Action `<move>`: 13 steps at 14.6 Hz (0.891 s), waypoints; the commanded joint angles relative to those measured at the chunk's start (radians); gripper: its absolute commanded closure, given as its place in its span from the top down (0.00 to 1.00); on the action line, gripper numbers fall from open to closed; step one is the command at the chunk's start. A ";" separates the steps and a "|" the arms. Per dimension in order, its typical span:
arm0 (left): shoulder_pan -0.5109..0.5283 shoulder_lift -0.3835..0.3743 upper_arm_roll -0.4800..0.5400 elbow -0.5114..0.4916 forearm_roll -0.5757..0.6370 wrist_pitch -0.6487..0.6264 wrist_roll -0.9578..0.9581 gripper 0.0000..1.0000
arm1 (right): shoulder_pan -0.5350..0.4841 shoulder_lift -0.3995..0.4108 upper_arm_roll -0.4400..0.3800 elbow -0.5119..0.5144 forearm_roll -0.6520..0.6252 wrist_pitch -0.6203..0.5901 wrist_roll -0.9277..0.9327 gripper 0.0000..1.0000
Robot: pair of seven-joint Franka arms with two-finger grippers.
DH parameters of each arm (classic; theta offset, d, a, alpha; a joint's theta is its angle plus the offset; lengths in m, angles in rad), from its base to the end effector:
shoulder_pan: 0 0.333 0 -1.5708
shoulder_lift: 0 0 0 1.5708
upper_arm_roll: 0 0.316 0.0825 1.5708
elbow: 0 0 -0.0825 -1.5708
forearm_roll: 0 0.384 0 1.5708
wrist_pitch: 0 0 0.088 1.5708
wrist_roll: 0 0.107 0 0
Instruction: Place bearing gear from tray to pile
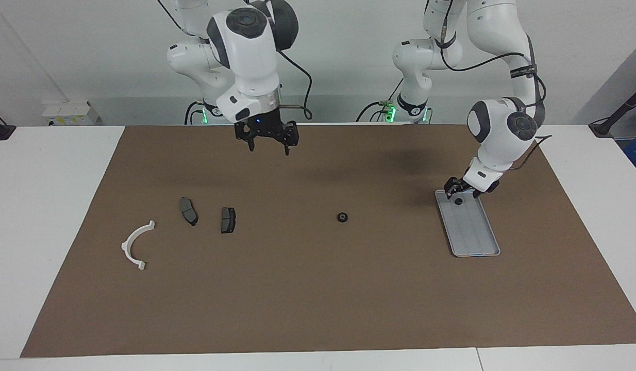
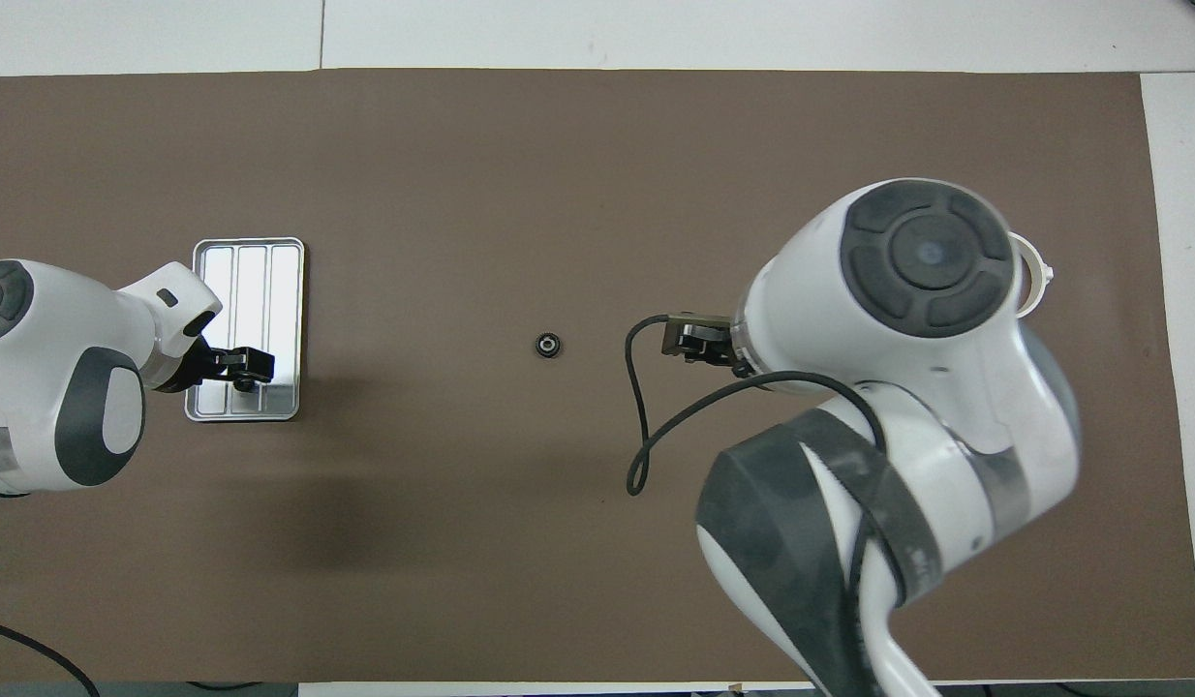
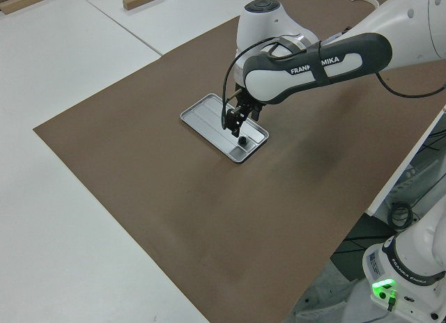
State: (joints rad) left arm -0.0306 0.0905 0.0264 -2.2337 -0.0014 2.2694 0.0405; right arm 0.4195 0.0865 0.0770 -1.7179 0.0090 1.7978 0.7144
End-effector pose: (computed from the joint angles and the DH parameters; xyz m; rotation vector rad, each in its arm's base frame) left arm 0.5292 -0.0023 0.3261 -3.1393 0.0688 0.0860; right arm 0.5186 0.2802 0.5246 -3.1135 0.3442 0.0219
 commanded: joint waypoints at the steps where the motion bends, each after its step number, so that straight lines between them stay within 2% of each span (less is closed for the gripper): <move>1: 0.011 -0.023 -0.013 -0.057 -0.009 0.056 0.002 0.84 | 0.070 0.096 -0.005 0.027 -0.040 0.072 0.124 1.00; 2: 0.011 -0.023 -0.013 -0.060 -0.009 0.058 -0.011 0.84 | 0.084 0.137 -0.005 0.044 -0.044 0.101 0.167 1.00; 4: 0.011 -0.022 -0.013 -0.063 -0.009 0.059 -0.036 0.74 | 0.128 0.217 -0.006 0.069 -0.049 0.171 0.235 1.00; 5: 0.011 -0.020 -0.013 -0.063 -0.009 0.059 -0.034 0.72 | 0.134 0.254 -0.005 0.089 -0.053 0.196 0.249 1.00; 7: 0.012 -0.017 -0.013 -0.063 -0.009 0.067 -0.034 0.70 | 0.148 0.327 -0.005 0.150 -0.063 0.199 0.266 1.00; 10: 0.021 0.003 -0.013 -0.061 -0.009 0.097 -0.034 0.66 | 0.193 0.479 -0.006 0.275 -0.092 0.202 0.356 1.00; 13: 0.037 0.009 -0.013 -0.063 -0.009 0.113 -0.025 0.65 | 0.200 0.564 -0.006 0.358 -0.092 0.204 0.362 1.00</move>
State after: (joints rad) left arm -0.0179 0.0997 0.0235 -2.2767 -0.0015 2.3480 0.0117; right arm 0.6161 0.5746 0.0736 -1.4615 -0.0662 2.0103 1.0569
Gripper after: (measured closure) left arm 0.300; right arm 0.000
